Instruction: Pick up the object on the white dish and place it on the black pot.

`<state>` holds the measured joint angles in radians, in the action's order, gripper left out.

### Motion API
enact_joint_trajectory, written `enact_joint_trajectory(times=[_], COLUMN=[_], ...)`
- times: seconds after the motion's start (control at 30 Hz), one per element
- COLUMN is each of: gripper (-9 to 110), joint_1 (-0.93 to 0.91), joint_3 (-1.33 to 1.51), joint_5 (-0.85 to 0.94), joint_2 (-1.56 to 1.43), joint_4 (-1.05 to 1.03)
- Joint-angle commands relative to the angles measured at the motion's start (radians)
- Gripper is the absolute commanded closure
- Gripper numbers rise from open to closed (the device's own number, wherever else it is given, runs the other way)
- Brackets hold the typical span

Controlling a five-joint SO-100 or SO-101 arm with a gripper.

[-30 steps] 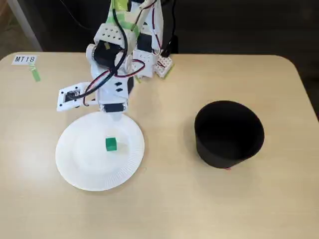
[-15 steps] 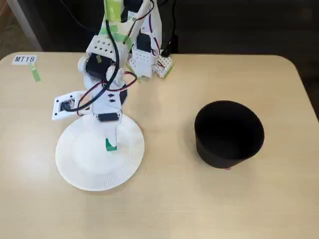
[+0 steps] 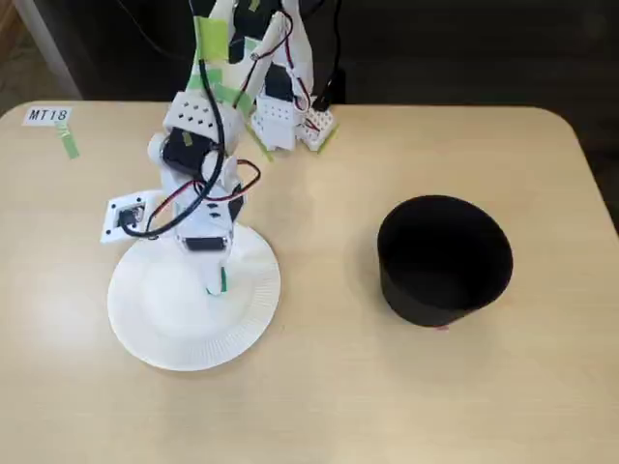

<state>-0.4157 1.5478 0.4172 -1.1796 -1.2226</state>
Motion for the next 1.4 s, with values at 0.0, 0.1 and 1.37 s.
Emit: enact_joint_trajectory(times=[0.0,0.1,1.37], gripper=[73,76,101], joint_1=[0.006,0.008,0.747], joint_3=[-0.071,-0.103,-0.118], joint_5=[-0.009,-0.014,-0.371], joint_2=[0.002,0.034,-0.693], joint_4=[0.003,0.006,0.103])
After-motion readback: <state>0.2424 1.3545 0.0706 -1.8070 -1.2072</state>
